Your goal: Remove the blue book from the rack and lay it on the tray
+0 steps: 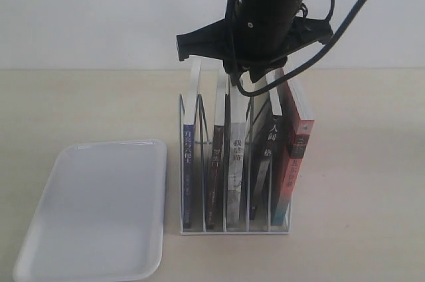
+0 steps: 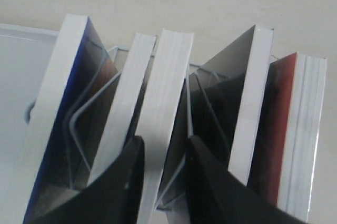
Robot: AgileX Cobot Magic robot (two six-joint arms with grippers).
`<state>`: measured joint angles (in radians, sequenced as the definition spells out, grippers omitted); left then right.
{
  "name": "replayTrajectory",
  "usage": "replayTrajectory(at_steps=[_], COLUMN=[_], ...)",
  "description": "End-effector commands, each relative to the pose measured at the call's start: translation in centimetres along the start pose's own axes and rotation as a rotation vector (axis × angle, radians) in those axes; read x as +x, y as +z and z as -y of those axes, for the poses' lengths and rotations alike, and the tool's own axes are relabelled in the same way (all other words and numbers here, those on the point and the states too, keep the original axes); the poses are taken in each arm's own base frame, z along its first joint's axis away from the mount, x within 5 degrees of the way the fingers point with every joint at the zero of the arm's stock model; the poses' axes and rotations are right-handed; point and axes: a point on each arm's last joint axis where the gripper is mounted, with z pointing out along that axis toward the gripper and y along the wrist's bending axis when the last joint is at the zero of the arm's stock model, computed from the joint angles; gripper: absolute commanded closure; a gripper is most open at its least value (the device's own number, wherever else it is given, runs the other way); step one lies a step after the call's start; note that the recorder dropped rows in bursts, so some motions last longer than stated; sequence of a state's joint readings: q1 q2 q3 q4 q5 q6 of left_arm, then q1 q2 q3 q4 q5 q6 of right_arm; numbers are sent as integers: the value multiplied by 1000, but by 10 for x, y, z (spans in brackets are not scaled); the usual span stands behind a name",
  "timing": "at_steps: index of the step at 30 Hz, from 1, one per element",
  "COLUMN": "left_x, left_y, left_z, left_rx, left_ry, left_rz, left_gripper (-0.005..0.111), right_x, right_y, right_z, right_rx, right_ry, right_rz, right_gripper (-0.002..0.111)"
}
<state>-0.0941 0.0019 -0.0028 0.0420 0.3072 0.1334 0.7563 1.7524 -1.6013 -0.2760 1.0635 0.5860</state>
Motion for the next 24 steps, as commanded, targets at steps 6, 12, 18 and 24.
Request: replayTrajectory(at_steps=[6,12,18,24], left_x=[-1,-1,-1,-1], left_y=[0,0,0,0], left_z=[1,1,1,1], left_rx=[9,9,9,9], left_ry=[-16,-16,-16,-16], left_rz=[14,14,14,14], left_gripper=[102,102,102,102], right_x=[3,3,2,2], right_y=[8,8,3,1], right_z=[1,1,2,3], right_rx=[24,24,17,17], right_ry=[-24,-32,-39,-47], right_rz=[-35,-35,-21,-21], right_gripper=[81,81,62,57])
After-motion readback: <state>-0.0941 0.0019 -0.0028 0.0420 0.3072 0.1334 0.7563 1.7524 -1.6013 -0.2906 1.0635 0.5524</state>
